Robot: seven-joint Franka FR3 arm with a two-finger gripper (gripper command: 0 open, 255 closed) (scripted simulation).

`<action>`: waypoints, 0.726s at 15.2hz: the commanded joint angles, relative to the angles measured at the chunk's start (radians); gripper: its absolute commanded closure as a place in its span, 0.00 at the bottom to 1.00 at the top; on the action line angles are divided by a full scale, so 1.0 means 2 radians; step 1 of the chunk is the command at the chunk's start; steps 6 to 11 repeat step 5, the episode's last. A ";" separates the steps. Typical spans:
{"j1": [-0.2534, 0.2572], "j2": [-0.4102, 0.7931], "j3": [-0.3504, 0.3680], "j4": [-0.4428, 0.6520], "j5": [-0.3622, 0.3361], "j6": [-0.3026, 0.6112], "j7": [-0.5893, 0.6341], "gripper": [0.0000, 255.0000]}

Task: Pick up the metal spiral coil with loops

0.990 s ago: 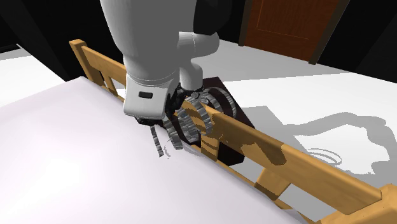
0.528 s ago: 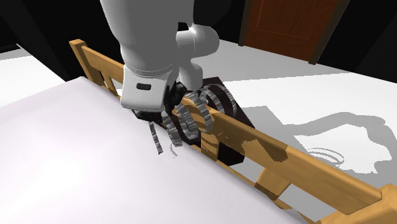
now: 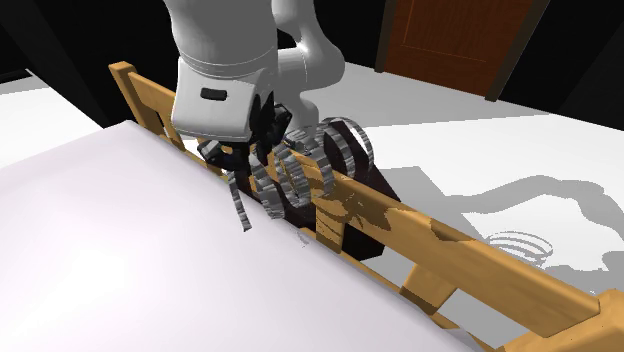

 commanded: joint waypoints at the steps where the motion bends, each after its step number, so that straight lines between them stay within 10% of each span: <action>1: 0.000 -0.003 0.002 0.011 0.000 -0.014 -0.001 1.00; 11: 0.001 -0.005 0.003 0.024 0.001 -0.029 -0.002 1.00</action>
